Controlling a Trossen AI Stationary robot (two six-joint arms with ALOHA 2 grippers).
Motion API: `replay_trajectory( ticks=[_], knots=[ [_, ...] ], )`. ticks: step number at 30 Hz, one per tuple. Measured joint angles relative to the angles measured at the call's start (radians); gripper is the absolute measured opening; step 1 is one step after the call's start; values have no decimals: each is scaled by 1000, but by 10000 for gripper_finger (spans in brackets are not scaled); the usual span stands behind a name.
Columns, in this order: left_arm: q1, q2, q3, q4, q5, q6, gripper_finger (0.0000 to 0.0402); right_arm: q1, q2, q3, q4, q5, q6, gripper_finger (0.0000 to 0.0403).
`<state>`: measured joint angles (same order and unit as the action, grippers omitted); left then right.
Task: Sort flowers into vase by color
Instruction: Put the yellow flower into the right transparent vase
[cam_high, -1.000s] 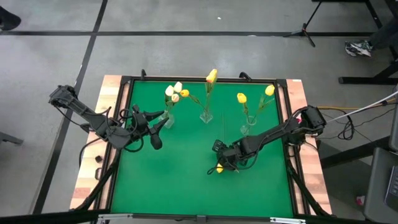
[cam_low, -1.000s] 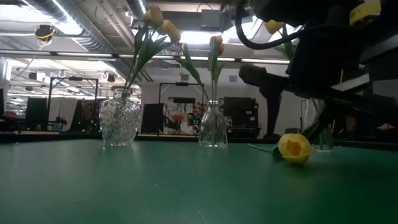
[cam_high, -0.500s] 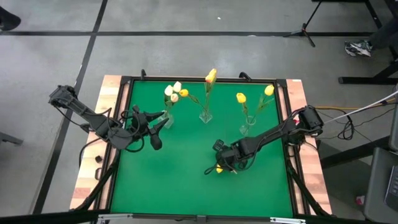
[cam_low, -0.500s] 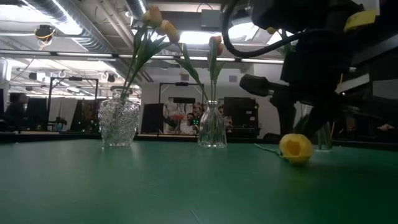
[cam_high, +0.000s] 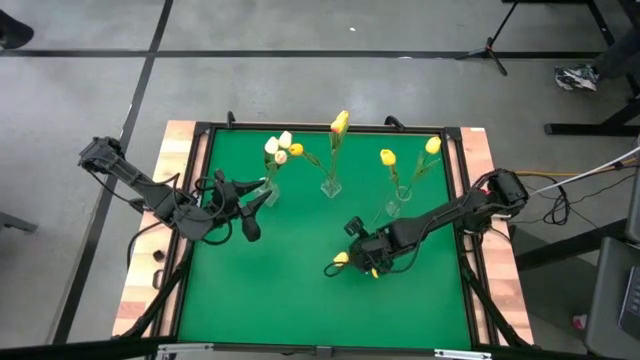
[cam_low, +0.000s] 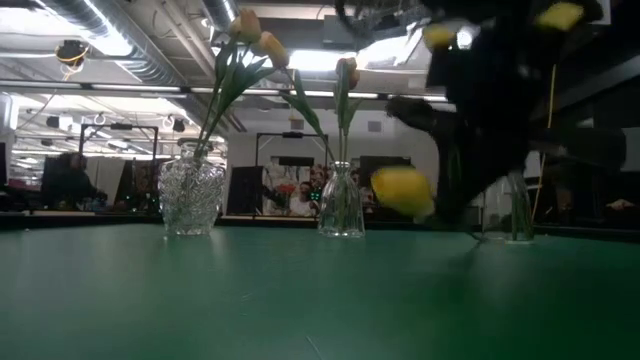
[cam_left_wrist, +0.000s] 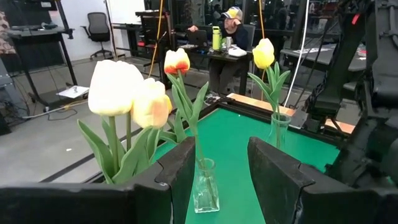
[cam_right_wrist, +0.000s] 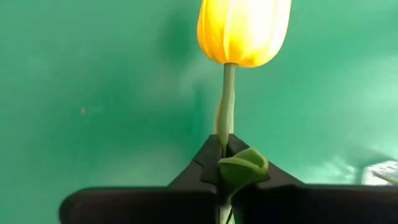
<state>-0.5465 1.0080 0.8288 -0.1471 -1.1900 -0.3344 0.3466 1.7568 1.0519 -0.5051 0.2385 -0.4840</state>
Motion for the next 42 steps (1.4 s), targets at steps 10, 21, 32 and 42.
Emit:
replay_trajectory(
  ticks=[10,21,32,42],
  knots=[
    [0,0,0,1,0,0,145,0,-223,0,172,42,35,7],
    [0,0,0,-1,6,-5,145,0,-635,1,410,34,69,6],
    [0,0,0,-2,57,-6,145,1,-1043,2,380,67,217,6],
    [0,0,0,-2,59,-31,145,0,-1207,2,17,319,367,5]
  ],
)
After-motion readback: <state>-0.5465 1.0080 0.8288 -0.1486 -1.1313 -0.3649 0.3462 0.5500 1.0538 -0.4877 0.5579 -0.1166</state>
